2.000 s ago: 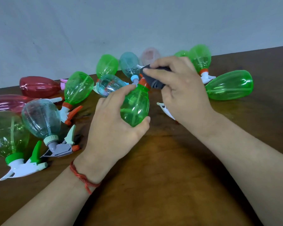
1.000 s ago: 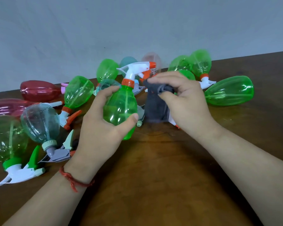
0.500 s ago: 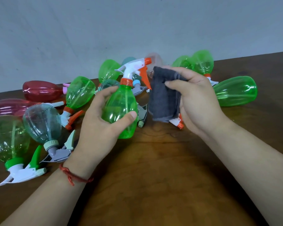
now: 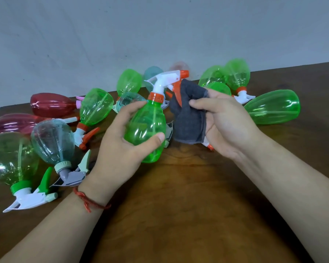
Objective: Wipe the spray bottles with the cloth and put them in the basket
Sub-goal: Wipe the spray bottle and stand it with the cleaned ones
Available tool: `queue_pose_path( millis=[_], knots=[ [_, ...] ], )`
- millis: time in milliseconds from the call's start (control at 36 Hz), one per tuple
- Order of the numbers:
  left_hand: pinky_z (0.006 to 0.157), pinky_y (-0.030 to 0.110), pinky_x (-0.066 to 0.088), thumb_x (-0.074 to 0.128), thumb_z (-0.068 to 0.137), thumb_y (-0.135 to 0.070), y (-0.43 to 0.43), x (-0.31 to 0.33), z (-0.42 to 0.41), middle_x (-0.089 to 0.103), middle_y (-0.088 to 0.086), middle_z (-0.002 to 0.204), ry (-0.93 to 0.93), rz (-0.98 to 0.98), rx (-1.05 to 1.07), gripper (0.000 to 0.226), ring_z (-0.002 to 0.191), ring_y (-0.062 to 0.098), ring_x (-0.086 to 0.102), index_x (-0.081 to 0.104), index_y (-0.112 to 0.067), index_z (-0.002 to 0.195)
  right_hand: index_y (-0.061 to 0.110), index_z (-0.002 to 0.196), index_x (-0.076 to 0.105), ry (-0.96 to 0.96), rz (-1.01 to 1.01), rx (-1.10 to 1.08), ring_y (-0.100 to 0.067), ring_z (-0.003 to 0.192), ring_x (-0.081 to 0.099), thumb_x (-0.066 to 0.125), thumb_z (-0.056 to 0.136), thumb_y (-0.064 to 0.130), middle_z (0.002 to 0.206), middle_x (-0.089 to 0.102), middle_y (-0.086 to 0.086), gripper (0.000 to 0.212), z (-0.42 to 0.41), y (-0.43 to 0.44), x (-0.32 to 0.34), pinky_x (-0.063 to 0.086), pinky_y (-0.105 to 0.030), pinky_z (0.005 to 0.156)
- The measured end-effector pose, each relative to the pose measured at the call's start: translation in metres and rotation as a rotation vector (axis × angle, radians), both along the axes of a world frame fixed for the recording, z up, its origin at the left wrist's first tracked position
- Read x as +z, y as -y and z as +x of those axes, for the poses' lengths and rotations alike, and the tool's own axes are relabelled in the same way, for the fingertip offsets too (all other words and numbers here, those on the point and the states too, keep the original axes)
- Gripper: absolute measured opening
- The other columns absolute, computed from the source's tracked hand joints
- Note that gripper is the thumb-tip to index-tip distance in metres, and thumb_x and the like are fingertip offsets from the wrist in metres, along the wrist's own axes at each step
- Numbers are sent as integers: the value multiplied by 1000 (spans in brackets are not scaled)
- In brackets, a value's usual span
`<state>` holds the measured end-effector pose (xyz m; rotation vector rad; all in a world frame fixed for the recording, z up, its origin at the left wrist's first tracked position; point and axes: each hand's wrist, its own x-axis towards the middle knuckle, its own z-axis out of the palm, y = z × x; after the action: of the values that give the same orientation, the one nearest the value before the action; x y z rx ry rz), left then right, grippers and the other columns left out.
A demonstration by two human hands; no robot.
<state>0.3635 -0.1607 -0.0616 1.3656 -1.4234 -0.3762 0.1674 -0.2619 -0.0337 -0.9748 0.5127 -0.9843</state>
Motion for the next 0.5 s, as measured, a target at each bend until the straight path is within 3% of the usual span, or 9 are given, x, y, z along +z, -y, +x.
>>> queue_pose_path(
  millis=[56, 111, 167, 222, 306, 361, 417, 500],
  knots=[
    [107, 14, 46, 90, 87, -20, 3, 0, 3, 67, -16, 137, -62, -18, 23, 65, 130, -3, 60, 60, -23, 144, -3, 133, 65, -2, -10, 60, -37, 120, 69, 49, 99, -7, 131, 69, -26, 38, 1, -3, -2, 54, -51, 106],
    [115, 37, 49, 89, 87, -28, 6, -1, 10, 67, -13, 142, -127, -22, 58, 63, 136, 7, 60, 60, -28, 144, -3, 121, 71, -44, -51, 87, -33, 105, 71, 51, 96, -11, 113, 74, -23, 33, 3, -6, -4, 57, -45, 99],
    [114, 50, 51, 87, 86, -36, 8, -1, 15, 66, -10, 144, -201, 2, 85, 63, 138, 14, 60, 62, -33, 143, -1, 111, 75, -114, -106, 46, -27, 95, 72, 52, 94, -15, 101, 76, -19, 32, 5, -6, -5, 60, -38, 93],
    [112, 54, 53, 88, 83, -46, 9, 0, 17, 67, -8, 145, -318, 18, 105, 64, 140, 20, 60, 63, -40, 142, 2, 112, 77, -179, -117, -44, -27, 97, 74, 53, 94, -14, 106, 78, -20, 34, 8, -3, -10, 59, -43, 98],
    [112, 64, 48, 90, 76, -59, 8, 4, 16, 63, -6, 150, -419, 55, 83, 72, 147, 29, 53, 63, -46, 142, 20, 107, 83, -307, -112, -182, -29, 110, 75, 58, 96, -6, 110, 80, -9, 38, 10, 4, -20, 53, -59, 107],
    [113, 61, 49, 89, 77, -58, 8, 5, 14, 64, -13, 146, -457, 79, 60, 70, 146, 24, 55, 63, -49, 141, 29, 106, 84, -372, -145, -208, -30, 114, 73, 61, 97, -1, 111, 81, -2, 39, 13, 1, -24, 50, -63, 109],
    [113, 56, 51, 87, 82, -54, 7, 2, 9, 69, -15, 138, -502, 85, 34, 63, 136, 16, 63, 63, -45, 140, 25, 114, 82, -359, -178, -177, -27, 119, 72, 61, 98, -1, 117, 80, 0, 37, 18, -4, -28, 49, -57, 113],
    [111, 57, 52, 72, 92, -61, 5, 0, 0, 71, -4, 135, -471, 143, 3, 51, 126, 19, 69, 63, -36, 136, 15, 125, 77, -274, -148, -142, -27, 115, 74, 60, 100, -4, 118, 79, -7, 36, 22, -12, -27, 53, -53, 109]
  ],
)
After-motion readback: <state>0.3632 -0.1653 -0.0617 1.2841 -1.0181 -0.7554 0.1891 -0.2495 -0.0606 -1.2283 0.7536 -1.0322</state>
